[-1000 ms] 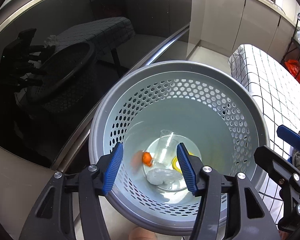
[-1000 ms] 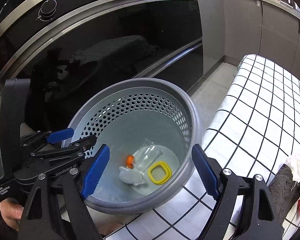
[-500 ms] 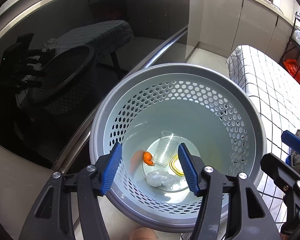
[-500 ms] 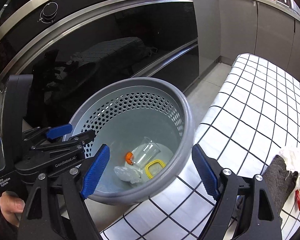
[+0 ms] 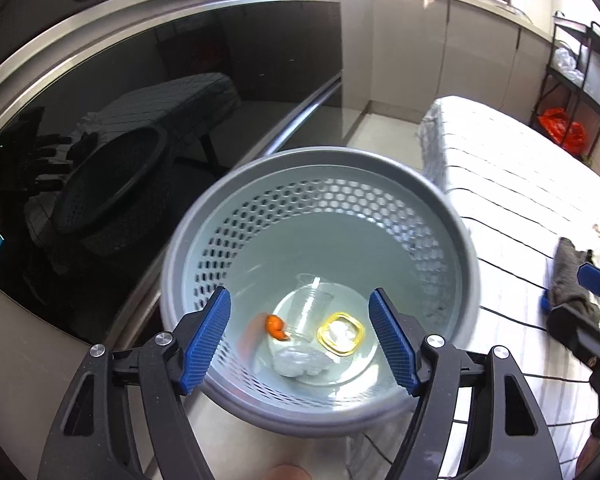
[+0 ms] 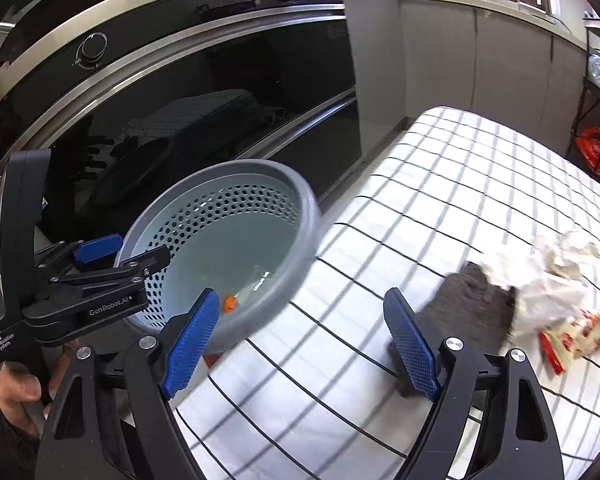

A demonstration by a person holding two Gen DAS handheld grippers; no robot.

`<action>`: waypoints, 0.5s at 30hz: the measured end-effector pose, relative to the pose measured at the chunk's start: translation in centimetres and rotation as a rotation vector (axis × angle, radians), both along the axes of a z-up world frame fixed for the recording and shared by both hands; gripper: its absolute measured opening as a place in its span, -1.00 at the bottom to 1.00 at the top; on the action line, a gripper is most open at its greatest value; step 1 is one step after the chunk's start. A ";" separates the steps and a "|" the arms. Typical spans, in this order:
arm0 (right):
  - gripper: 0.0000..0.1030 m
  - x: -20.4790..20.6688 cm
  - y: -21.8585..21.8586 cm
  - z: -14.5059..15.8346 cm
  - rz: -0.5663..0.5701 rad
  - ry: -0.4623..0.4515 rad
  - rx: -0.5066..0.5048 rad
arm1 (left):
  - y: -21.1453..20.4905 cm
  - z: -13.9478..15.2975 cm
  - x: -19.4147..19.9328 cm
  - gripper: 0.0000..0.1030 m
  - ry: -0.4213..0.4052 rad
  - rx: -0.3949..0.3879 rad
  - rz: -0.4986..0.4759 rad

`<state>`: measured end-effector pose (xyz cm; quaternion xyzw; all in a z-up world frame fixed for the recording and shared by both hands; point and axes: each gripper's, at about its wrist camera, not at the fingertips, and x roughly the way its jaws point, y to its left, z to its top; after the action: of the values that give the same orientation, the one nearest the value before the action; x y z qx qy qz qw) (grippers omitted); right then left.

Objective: Collect trash
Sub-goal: 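Move the right tool back toward the grey cloth on the table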

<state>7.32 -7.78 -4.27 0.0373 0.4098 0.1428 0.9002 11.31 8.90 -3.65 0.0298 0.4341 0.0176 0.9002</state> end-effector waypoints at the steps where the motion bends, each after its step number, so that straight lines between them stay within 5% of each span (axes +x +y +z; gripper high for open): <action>1: 0.56 -0.5 -0.7 0.2 -0.015 -0.006 0.001 | -0.4 0.1 -0.3 0.36 -0.005 -0.006 -0.013; 15: 0.56 -7.3 -14.8 2.8 -0.335 -0.062 0.009 | -11.7 3.0 -3.3 0.47 -0.081 -0.014 -0.255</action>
<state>0.01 -22.54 -1.48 0.1049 0.3692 -0.0061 0.9234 8.05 -2.79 -0.65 0.0779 0.3903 -0.0986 0.9121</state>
